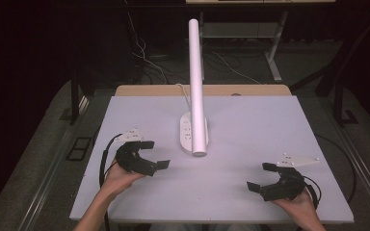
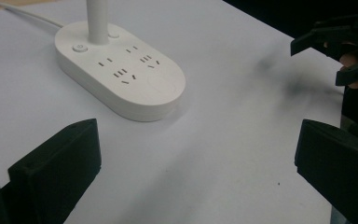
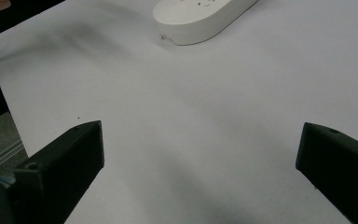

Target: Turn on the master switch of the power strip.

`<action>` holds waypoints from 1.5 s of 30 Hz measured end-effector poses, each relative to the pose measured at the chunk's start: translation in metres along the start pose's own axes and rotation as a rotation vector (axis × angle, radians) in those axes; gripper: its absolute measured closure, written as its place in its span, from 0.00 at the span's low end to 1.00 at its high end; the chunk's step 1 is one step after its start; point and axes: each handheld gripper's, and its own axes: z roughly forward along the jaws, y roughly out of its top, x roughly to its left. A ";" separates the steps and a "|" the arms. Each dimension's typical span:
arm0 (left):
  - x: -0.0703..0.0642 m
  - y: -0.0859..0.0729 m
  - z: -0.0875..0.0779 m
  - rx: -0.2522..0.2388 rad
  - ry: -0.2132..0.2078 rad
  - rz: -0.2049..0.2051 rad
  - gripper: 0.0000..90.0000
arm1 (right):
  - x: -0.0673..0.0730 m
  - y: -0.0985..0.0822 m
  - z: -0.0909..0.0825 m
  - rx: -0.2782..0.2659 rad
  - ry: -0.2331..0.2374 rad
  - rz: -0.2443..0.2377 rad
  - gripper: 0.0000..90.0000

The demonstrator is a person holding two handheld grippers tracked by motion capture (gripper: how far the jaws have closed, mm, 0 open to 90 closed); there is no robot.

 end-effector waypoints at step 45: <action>0.035 0.056 0.012 0.073 0.034 0.028 0.02 | 0.000 -0.002 -0.001 0.008 0.002 0.002 0.00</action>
